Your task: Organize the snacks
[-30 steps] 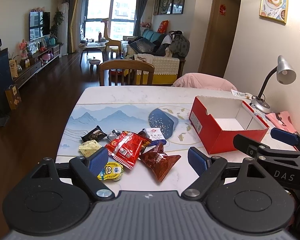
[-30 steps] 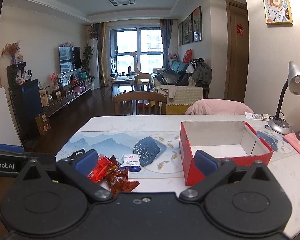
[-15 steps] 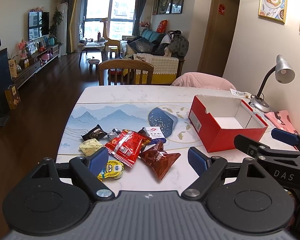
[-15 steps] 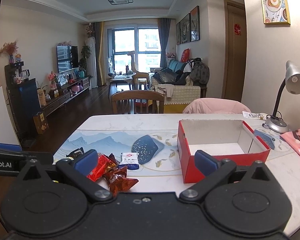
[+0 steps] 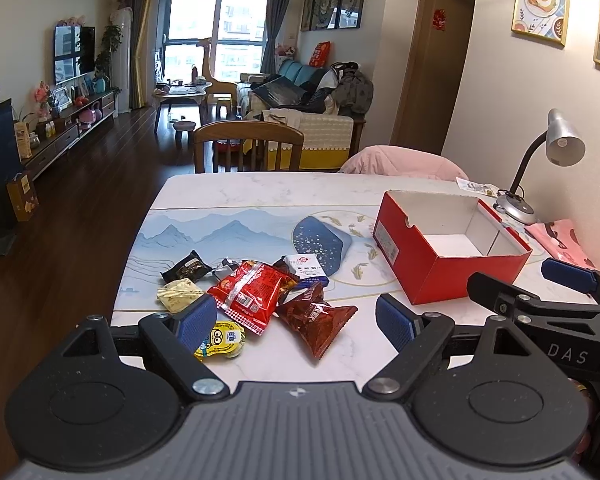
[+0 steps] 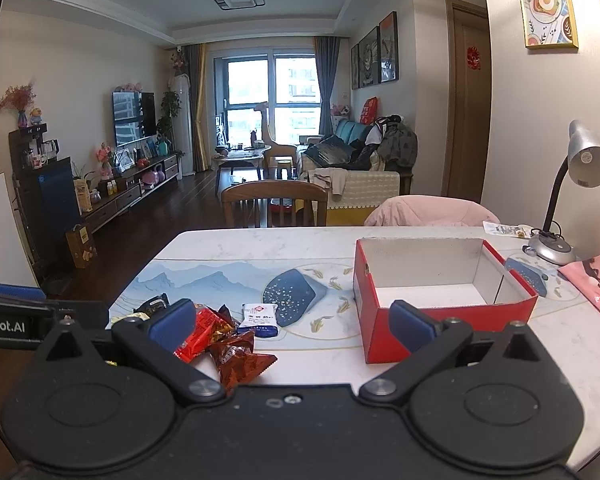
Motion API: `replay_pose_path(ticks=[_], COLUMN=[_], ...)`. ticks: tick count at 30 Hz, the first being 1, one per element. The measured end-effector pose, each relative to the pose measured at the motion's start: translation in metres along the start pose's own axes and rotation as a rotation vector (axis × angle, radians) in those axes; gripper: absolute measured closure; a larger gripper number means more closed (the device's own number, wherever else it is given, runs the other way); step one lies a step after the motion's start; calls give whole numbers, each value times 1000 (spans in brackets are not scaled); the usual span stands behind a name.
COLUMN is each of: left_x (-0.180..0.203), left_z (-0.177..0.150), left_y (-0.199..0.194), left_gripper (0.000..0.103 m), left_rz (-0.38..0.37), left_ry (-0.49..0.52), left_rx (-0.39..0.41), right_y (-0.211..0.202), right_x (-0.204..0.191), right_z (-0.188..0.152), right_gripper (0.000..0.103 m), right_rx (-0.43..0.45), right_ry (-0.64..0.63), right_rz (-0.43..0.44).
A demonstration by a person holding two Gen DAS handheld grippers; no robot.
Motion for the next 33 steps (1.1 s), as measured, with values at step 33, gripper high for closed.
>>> replay_pose_path(ticks=[33], left_x=[-21], left_z=[-3], left_y=[10], left_gripper=[16], left_rz=[9], left_ry=[-47], left_rx=[-36], right_y=[17], right_x=[-29], right_z=[4], right_gripper=[0], right_rx=[-44], right_ry=[-75], right_rz=[108])
Point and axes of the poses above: each gripper's, at about its wrist camera, not at the fingertips, and y roughly the way its jaws point, x to its right, z to its top, the point moved 4 cm from there along y, roughly the way its jaws point, and after that the axes turned 3 degrees about x, right-handed, at the moved point
